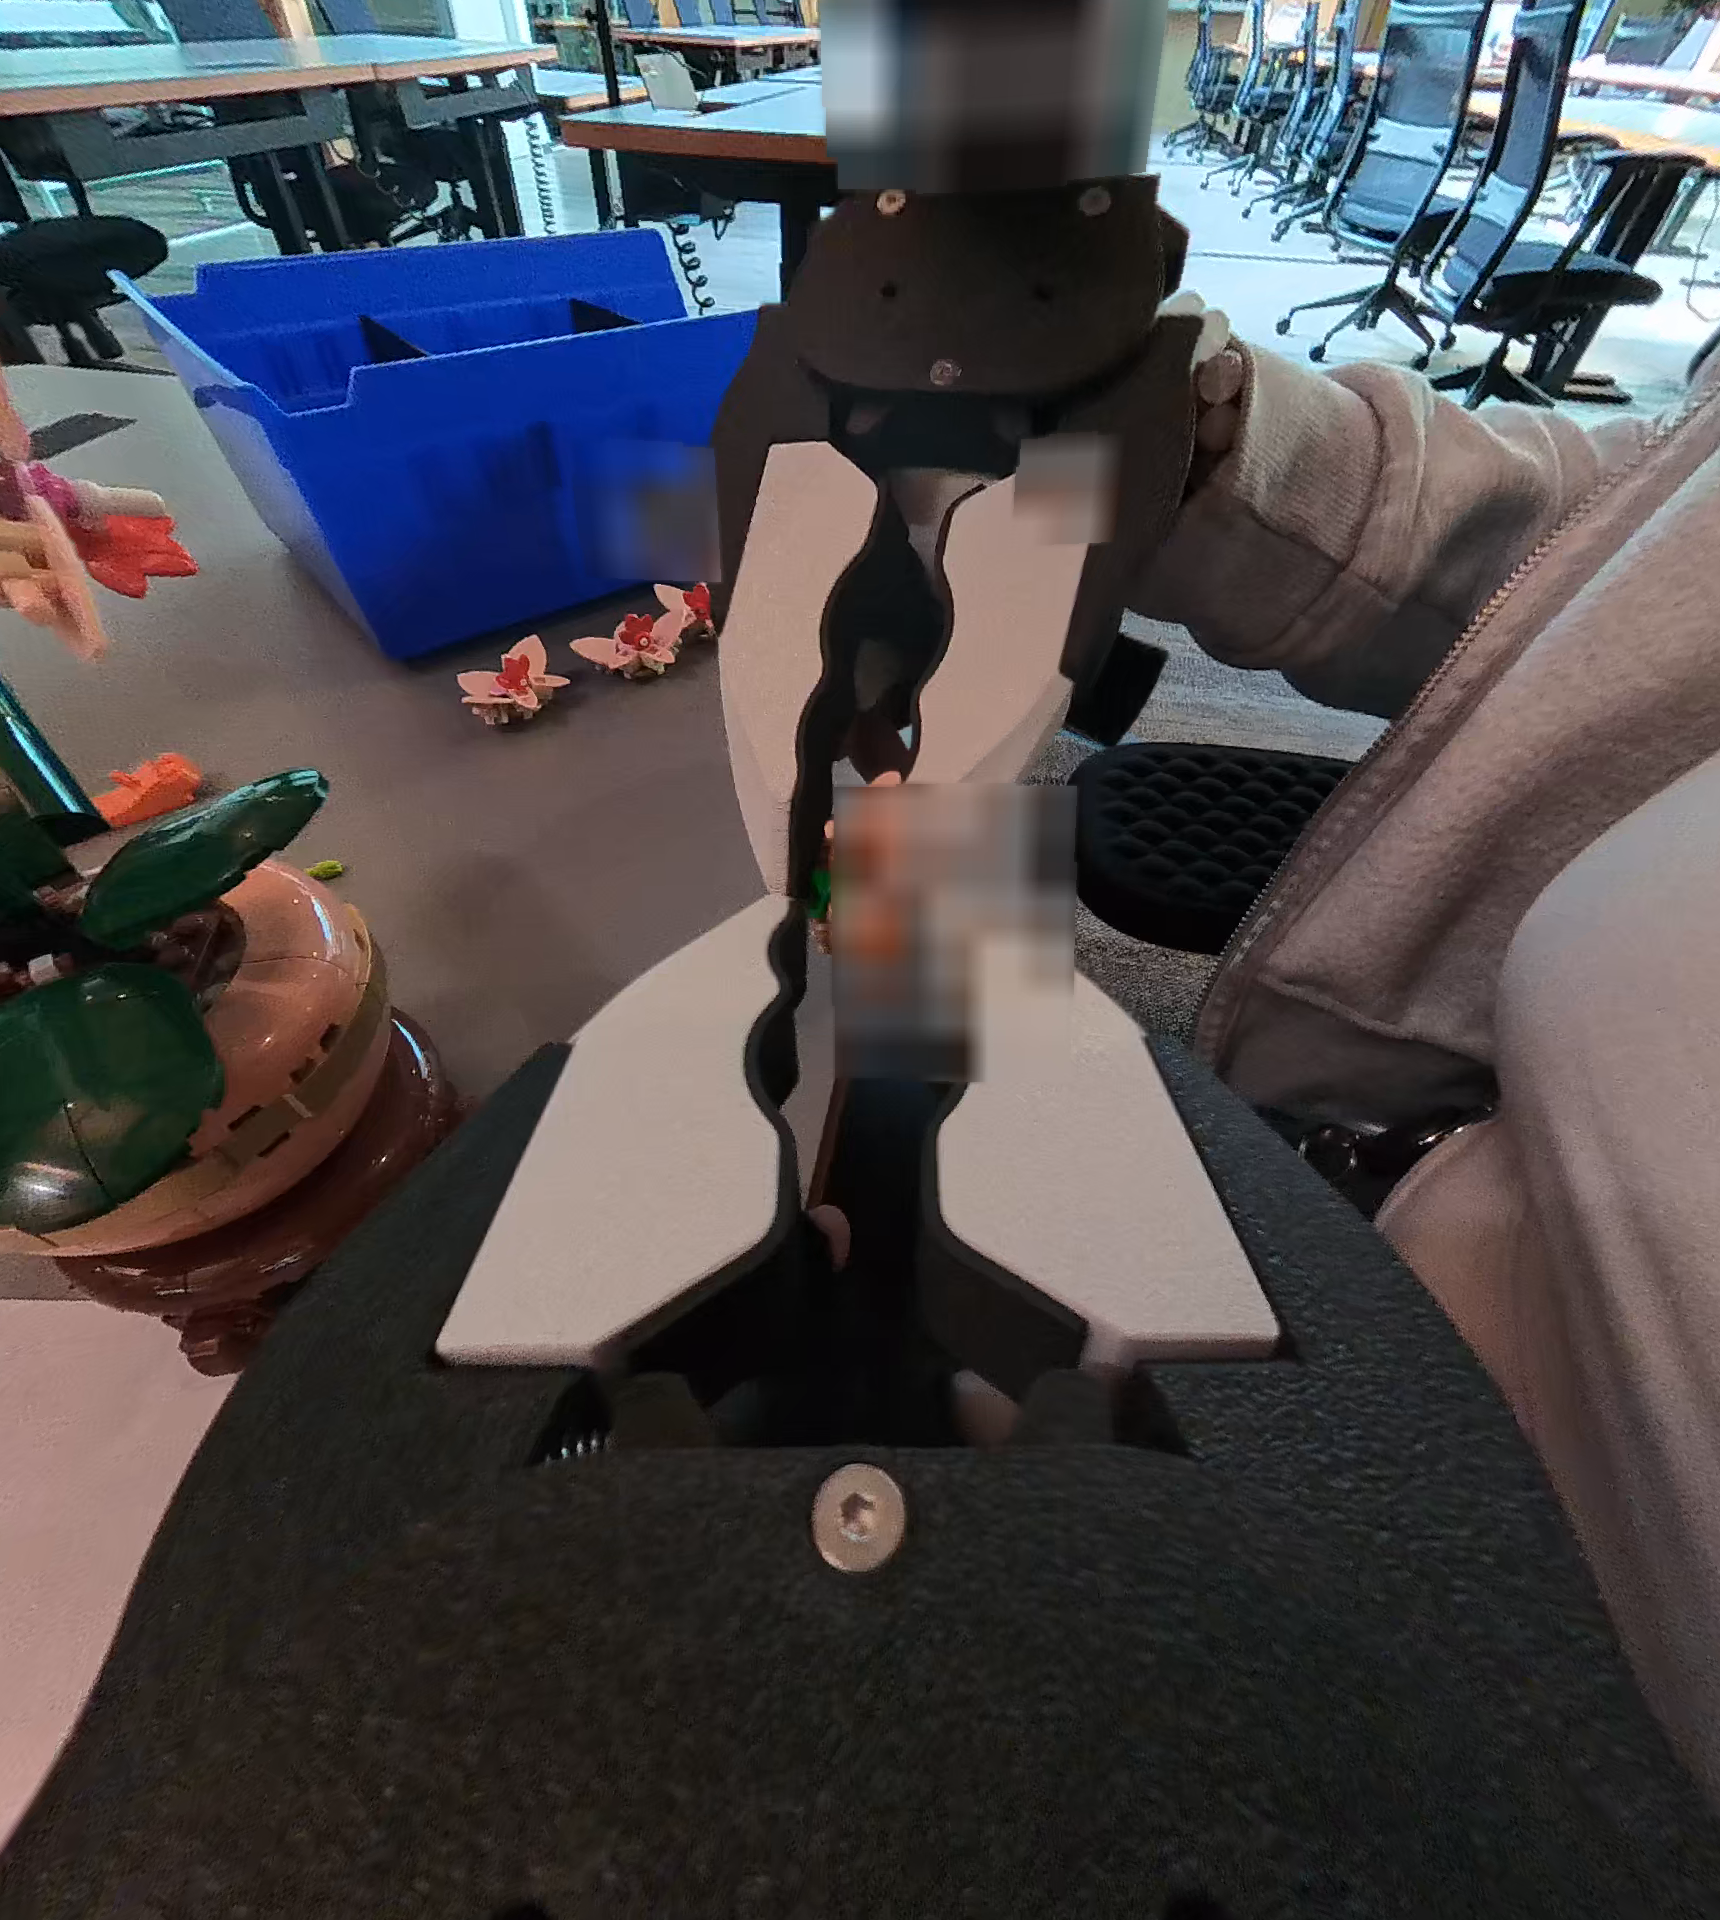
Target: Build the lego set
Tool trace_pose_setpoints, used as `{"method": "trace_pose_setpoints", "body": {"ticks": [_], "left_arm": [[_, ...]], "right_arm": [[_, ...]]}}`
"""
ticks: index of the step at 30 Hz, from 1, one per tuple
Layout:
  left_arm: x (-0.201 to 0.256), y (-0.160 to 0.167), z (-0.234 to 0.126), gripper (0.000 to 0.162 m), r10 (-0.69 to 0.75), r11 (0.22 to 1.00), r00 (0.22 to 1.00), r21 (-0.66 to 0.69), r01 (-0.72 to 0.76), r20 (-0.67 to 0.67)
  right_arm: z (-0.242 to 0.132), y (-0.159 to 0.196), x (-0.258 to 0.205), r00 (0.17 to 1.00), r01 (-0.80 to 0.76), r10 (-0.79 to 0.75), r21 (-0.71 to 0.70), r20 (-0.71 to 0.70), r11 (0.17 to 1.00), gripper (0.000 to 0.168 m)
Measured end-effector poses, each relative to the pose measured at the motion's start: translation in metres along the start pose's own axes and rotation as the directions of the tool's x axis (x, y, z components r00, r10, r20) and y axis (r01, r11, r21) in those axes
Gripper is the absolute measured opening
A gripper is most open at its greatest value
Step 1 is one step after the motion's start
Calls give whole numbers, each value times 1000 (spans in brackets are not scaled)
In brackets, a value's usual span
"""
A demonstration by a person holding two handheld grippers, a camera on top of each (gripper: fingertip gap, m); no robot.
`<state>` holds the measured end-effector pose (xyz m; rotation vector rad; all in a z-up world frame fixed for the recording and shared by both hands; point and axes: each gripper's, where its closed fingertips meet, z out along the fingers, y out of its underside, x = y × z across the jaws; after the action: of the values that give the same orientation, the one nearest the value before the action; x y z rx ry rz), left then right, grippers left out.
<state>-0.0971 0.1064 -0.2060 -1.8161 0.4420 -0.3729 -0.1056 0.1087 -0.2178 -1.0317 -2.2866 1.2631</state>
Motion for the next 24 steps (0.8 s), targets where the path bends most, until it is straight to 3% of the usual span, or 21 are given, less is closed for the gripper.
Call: {"method": "trace_pose_setpoints", "body": {"ticks": [7, 10, 14, 18, 24], "left_arm": [[-5, 1, -2, 11, -33, 999, 999, 33, 33, -3], [-13, -12, -10, 10, -207, 965, 978, 160, 209, -29], [-29, -25, -27, 10, -455, 821, 883, 330, 467, -116], [-49, -26, -42, 10, -598, 673, 791, 454, 585, -133], [-65, -30, -62, 9, -701, 463, 681, 591, 661, -212]], "right_arm": [[3, -2, 2, 1000, 27, -27, -11, -8, 1000, 16], [-4, -15, 9, 999, -16, 18, 70, -34, 997, 37], [-21, -38, 18, 991, -108, 125, 291, -41, 951, 29], [-29, -33, 34, 967, -161, 223, 384, -124, 909, 37], [-15, -64, 21, 899, 74, 154, 488, -411, 870, 36]]}}
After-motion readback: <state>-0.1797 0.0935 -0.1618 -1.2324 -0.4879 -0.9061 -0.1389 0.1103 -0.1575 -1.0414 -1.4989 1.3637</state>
